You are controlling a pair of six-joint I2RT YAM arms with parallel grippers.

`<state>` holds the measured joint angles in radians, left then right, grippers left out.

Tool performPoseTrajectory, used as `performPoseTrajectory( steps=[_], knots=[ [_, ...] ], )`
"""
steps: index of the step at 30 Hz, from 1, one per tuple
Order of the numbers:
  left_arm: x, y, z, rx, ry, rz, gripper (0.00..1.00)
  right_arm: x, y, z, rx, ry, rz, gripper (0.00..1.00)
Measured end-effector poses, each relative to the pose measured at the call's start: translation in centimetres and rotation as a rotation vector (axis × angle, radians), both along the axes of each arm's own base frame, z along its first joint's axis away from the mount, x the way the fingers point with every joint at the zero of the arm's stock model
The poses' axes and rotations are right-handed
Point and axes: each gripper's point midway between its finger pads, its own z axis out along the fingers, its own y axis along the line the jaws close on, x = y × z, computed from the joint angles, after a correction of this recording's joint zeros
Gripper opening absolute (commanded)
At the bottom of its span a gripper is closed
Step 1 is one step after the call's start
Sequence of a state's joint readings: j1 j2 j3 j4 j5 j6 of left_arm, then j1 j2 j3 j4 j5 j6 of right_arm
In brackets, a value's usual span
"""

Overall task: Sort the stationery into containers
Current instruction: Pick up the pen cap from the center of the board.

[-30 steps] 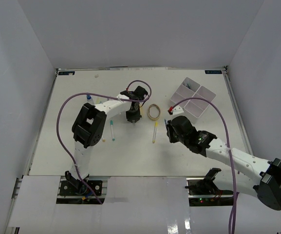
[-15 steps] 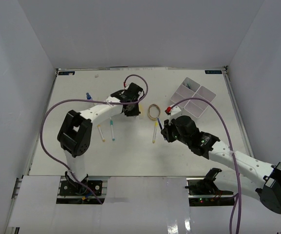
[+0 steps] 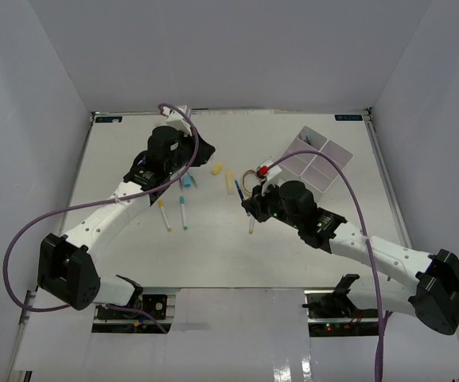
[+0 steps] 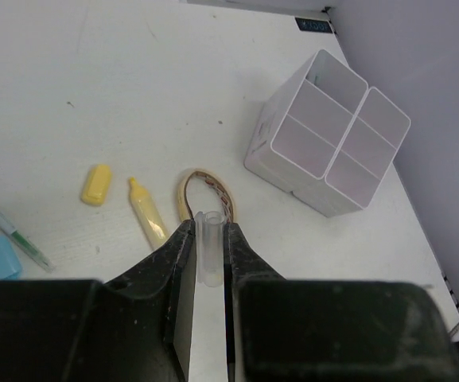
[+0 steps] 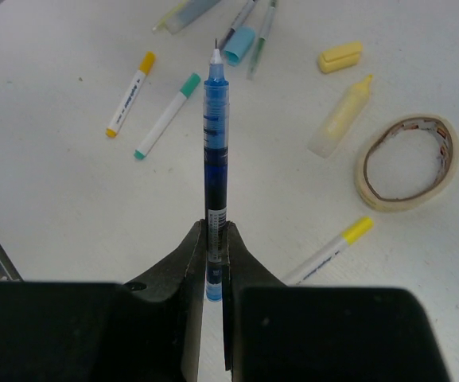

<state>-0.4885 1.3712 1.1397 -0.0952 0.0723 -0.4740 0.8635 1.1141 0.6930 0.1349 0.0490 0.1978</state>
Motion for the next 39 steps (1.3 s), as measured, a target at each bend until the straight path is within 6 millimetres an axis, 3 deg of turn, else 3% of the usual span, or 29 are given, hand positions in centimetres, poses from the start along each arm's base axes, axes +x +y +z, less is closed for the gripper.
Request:
performPoseTrajectory(
  steps=[5,14,20,30,39],
  knots=[
    [-1.8,-0.1,-1.6,-0.019,-0.015,-0.058,0.08,0.5,1.8,1.2,0.06,-0.04,0.035,0.08],
    [-2.0,0.9,0.6,-0.082,-0.089,-0.04,0.07,1.7,5.1,2.2,0.118,-0.055,0.089,0.08],
    [-2.3,1.0,0.4,-0.096,-0.097,-0.044,0.07,1.9,6.3,2.5,0.143,-0.051,0.112,0.08],
    [-2.8,1.2,2.2,-0.138,-0.149,-0.051,0.06,2.3,7.5,2.5,0.158,-0.044,0.127,0.08],
    [-3.1,0.9,2.3,-0.152,-0.145,-0.064,0.07,2.2,7.7,2.1,0.153,-0.033,0.129,0.08]
  ],
)
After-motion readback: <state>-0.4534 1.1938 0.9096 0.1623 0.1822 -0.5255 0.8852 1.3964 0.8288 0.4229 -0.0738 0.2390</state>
